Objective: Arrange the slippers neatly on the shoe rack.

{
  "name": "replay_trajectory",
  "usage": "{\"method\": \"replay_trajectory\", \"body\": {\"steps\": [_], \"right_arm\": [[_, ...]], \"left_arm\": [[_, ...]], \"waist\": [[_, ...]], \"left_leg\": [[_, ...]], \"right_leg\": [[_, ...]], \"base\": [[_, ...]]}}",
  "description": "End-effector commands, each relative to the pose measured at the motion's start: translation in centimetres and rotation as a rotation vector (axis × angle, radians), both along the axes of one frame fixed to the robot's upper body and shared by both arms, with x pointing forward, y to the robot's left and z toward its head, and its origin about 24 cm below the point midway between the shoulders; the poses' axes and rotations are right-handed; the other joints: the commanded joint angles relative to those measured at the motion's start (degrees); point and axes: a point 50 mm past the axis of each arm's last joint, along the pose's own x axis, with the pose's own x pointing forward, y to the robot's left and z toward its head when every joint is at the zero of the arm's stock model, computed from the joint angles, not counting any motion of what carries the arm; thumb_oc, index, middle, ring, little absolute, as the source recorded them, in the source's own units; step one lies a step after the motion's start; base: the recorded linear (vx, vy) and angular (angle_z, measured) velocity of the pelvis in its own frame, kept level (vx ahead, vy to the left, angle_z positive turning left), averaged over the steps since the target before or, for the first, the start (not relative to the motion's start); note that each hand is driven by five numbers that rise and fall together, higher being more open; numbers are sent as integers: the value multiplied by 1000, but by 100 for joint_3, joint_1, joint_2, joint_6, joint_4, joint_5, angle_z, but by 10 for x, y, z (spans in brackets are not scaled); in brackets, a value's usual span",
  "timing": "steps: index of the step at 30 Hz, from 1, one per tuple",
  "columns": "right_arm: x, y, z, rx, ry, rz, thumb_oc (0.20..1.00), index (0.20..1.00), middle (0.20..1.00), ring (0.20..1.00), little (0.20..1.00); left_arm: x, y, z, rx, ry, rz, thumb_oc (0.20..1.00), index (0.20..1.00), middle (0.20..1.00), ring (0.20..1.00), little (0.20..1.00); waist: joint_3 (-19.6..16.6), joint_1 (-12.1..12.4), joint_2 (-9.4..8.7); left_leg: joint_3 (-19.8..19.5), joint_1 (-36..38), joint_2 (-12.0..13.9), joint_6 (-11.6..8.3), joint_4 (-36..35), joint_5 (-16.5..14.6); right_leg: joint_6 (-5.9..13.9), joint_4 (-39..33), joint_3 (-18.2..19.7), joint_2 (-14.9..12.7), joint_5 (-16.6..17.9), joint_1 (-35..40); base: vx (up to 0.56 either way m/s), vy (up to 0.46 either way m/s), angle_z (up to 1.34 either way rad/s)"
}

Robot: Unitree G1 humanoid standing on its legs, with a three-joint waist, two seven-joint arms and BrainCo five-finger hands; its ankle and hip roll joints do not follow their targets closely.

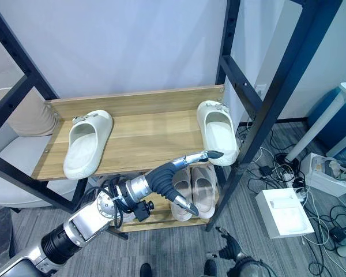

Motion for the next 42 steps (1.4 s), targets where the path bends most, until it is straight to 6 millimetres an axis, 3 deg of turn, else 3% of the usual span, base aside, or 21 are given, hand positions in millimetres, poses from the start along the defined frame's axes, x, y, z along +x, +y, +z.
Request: {"method": "replay_trajectory", "body": {"steps": [1, 3, 7, 8, 9, 10, 14, 16, 19, 20, 26, 28, 42], "right_arm": [[18, 0, 17, 17, -105, -1, 1000, 1000, 1000, 1000, 1000], [16, 2, 15, 26, -101, -11, 1000, 1000, 1000, 1000, 1000], [18, 4, 15, 25, -106, -20, 1000, 1000, 1000, 1000, 1000], [2, 5, -18, 3, 53, -93, 1000, 1000, 1000, 1000, 1000], [4, 6, -18, 5, 49, -91, 1000, 1000, 1000, 1000, 1000], [13, 11, -14, 24, 24, -106, 1000, 1000, 1000, 1000, 1000], [14, 14, -14, 48, 14, -110, 1000, 1000, 1000, 1000, 1000], [14, 15, -11, 54, -2, -105, 1000, 1000, 1000, 1000, 1000], [13, 15, -11, 60, -9, -109, 1000, 1000, 1000, 1000, 1000], [14, 17, -6, 65, -39, -90, 1000, 1000, 1000, 1000, 1000], [15, 18, -1, 64, -69, -66, 1000, 1000, 1000, 1000, 1000], [17, 17, 2, 65, -89, -58, 1000, 1000, 1000, 1000, 1000], [23, 14, 14, 78, -140, -45, 1000, 1000, 1000, 1000, 1000]], "left_arm": [[10, 12, 57, -210, -188, 46, 1000, 1000, 1000, 1000, 1000], [12, 27, 74, -291, -247, 119, 1000, 1000, 1000, 1000, 1000], [13, 46, 84, -375, -305, 228, 1000, 1000, 1000, 1000, 1000], [16, 54, 86, -410, -342, 307, 1000, 1000, 1000, 1000, 1000], [16, 55, 86, -409, -346, 310, 1000, 1000, 1000, 1000, 1000], [17, 78, 86, -393, -421, 461, 1000, 1000, 1000, 1000, 1000], [23, 97, 81, -368, -497, 637, 1000, 1000, 1000, 1000, 1000], [32, 113, 81, -267, -603, 796, 1000, 1000, 1000, 1000, 1000], [34, 121, 83, -193, -693, 871, 1000, 1000, 1000, 1000, 1000], [45, 139, 78, -26, -820, 1039, 1000, 1000, 1000, 1000, 1000], [58, 155, 69, 176, -937, 1189, 1000, 1000, 1000, 1000, 1000], [66, 166, 65, 338, -1016, 1266, 1000, 1000, 1000, 1000, 1000], [97, 188, 47, 679, -995, 1353, 1000, 1000, 1000, 1000, 1000]], "waist": [[215, 173, -116], [200, 232, -126], [198, 307, -140], [185, 397, -124], [204, 379, -131], [196, 510, -152], [183, 550, -177], [174, 564, -185], [165, 568, -191], [157, 554, -207], [128, 488, -227], [123, 416, -227], [120, 129, -203]], "left_leg": [[-104, 260, -90, -65, -10, -380], [-145, 277, -99, -67, -9, -379], [-196, 277, -110, -73, -13, -373], [-234, 285, -117, -81, -10, -375], [-240, 289, -117, -82, -9, -377], [-271, 293, -124, -98, -14, -378], [-297, 316, -128, -106, -19, -386], [-299, 317, -125, -107, -25, -393], [-297, 325, -118, -105, -29, -398], [-289, 336, -104, -97, -28, -420], [-240, 370, -91, -85, -32, -459], [-194, 397, -82, -65, -33, -487], [5, 430, -69, -19, -36, -539]], "right_leg": [[213, 128, -298, -98, -510, 422], [203, 117, -356, -102, -524, 488], [191, 105, -412, -105, -535, 546], [193, 92, -475, -119, -531, 594], [193, 89, -481, -118, -531, 603], [186, 67, -526, -120, -536, 638], [178, 44, -567, -113, -545, 694], [177, 37, -572, -105, -549, 700], [178, 32, -568, -100, -551, 702], [185, 27, -546, -78, -566, 702], [202, 25, -476, -65, -571, 671], [213, 27, -412, -62, -564, 644], [234, 26, -144, -44, -547, 506]], "base": [[20, -18, 6], [21, -14, 8], [16, -13, 9], [23, -11, 16], [34, -14, 18], [26, -13, 13], [26, -7, 16], [26, -1, 21], [25, 3, 0], [39, 8, 0], [23, 10, -5], [20, 16, -5], [10, 10, -11]]}}
